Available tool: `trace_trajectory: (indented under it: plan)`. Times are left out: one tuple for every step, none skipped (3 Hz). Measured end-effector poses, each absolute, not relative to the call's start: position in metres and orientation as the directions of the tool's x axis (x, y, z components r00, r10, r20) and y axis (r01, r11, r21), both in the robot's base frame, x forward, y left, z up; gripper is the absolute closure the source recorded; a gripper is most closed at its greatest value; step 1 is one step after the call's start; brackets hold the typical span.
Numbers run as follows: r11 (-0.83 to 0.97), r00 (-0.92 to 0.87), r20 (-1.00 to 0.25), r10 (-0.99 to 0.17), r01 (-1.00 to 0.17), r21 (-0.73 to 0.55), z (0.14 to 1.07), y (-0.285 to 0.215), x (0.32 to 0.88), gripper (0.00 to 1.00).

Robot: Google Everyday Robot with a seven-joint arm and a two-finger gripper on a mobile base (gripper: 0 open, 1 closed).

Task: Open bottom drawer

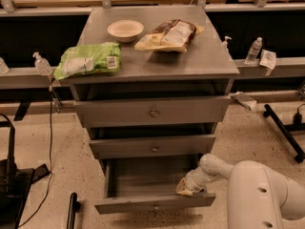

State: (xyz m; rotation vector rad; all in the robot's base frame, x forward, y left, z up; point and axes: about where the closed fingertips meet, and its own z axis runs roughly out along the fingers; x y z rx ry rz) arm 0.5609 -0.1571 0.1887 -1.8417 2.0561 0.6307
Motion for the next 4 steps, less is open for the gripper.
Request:
trace_trajectory:
  plan:
    - [0.070, -0.126, -0.500, -0.857, -0.989, 0.129, 0.1924, -0.1508, 0.5496, 0.01]
    - [0.070, -0.126, -0.500, -0.857, -0.989, 0.129, 0.1924, -0.1508, 0.5496, 0.00]
    - [0.070, -0.126, -0.500, -0.857, -0.989, 0.129, 0.1924, -0.1505, 0.5503, 0.00]
    - [0.070, -0.126, -0.500, -0.857, -0.989, 0.129, 0.1925, -0.1504, 0.5502, 0.23]
